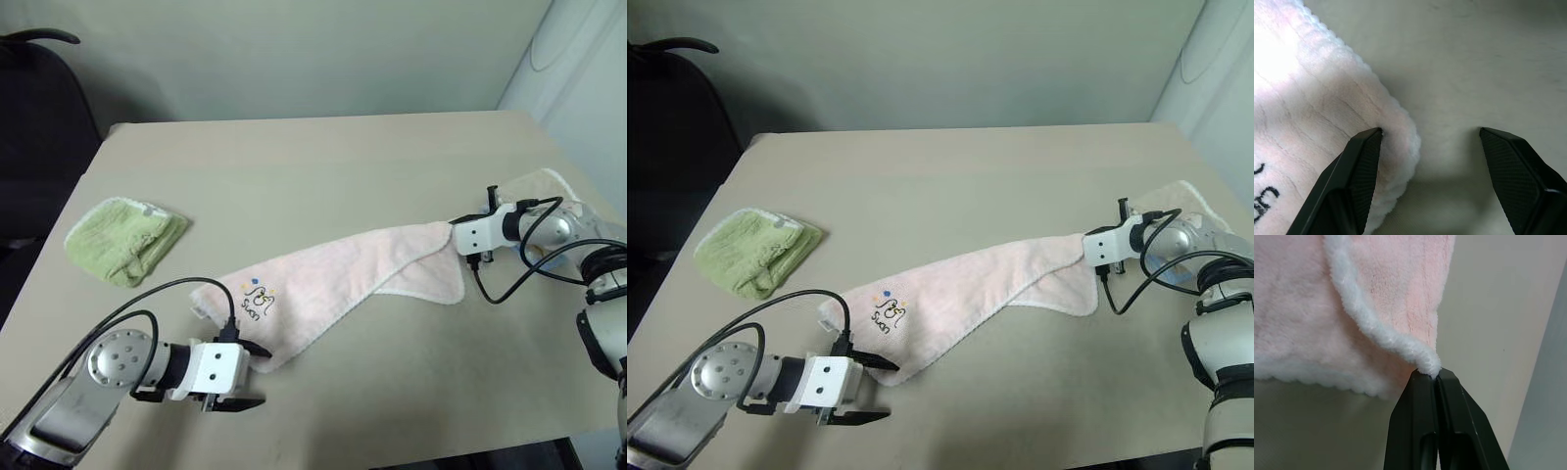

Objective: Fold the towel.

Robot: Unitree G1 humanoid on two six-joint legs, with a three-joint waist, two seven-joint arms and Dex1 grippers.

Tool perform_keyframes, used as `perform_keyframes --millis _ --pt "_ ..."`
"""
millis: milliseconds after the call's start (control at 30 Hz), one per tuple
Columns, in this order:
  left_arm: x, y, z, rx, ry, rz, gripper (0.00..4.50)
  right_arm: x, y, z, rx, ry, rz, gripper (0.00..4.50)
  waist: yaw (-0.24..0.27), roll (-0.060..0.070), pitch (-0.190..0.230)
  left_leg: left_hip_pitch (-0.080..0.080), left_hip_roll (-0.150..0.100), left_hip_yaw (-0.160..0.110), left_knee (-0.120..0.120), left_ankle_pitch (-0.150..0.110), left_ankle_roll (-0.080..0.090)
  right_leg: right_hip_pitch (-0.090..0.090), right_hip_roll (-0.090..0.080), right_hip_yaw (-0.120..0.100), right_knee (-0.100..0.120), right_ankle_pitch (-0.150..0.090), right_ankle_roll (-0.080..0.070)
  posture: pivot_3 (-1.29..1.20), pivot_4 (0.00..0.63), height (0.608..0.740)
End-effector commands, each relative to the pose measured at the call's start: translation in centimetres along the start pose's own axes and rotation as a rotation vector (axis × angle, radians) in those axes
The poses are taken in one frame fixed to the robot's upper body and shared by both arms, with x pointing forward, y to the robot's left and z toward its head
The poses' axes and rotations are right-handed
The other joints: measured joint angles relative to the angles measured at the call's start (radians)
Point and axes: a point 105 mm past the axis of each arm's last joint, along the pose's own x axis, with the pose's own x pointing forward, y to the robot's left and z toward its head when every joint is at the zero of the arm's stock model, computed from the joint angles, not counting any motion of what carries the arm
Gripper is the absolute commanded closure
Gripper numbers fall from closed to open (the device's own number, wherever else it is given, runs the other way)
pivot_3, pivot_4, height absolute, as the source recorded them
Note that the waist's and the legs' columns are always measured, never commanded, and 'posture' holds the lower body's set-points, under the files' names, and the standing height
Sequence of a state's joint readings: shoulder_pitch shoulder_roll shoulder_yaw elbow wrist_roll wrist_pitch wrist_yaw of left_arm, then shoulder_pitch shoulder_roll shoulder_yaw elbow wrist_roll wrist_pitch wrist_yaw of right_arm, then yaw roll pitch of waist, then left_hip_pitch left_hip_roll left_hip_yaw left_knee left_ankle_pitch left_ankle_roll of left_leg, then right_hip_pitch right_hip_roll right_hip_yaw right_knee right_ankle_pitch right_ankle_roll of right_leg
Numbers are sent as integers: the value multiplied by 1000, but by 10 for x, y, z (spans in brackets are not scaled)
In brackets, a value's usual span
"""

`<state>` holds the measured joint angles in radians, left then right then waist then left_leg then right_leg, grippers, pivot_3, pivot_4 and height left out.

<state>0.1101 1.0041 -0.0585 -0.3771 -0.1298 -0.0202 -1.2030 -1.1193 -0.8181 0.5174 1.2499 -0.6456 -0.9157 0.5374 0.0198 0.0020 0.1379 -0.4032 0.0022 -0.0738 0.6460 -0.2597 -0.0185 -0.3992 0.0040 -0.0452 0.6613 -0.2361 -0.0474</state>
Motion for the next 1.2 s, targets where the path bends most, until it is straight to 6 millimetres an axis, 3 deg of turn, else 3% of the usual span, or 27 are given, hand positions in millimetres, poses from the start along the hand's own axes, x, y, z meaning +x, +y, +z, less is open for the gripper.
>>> perform_keyframes --millis 33,167,433,667,767,1000,1200 --pt "2 8 -15 1 54 48 1034 -11 -12 -4 8 -2 -61 4500 4 2 -1 0 0 0 0 0 0 0 0 0 0 0 0 0 150 740" --pt "4 11 -20 6 61 61 1867 -12 -11 -4 13 -4 -60 4500 8 9 -4 0 0 0 0 0 -1 1 -1 0 0 1 1 0 150 740" --pt "1 20 -24 -1 63 89 4460 -9 -6 1 14 -29 -53 4500 7 11 -5 0 1 0 0 6 4 2 -1 0 1 1 2 0 150 740" --pt "-3 21 -25 -39 33 118 4460 -6 -8 5 9 -43 -56 4500 4 12 -5 0 1 0 -1 6 4 2 -1 0 0 1 2 0 150 740" --pt "-12 31 -14 -106 -44 202 4460 -7 -9 5 12 -47 -60 4500 2 12 -5 0 1 0 -1 6 4 1 -1 0 0 1 2 0 150 740" --pt "-70 76 34 -408 -440 549 4460 -23 -11 -10 78 -6 -81 4500 1 12 -5 -3 2 0 -2 9 -3 1 -1 -3 -1 1 2 0 150 740" --pt "-109 105 47 -537 -651 752 4460 -32 -31 -16 155 7 -173 4500 -1 11 -5 -3 2 1 -3 13 -10 1 -1 -2 -2 1 1 0 150 740"
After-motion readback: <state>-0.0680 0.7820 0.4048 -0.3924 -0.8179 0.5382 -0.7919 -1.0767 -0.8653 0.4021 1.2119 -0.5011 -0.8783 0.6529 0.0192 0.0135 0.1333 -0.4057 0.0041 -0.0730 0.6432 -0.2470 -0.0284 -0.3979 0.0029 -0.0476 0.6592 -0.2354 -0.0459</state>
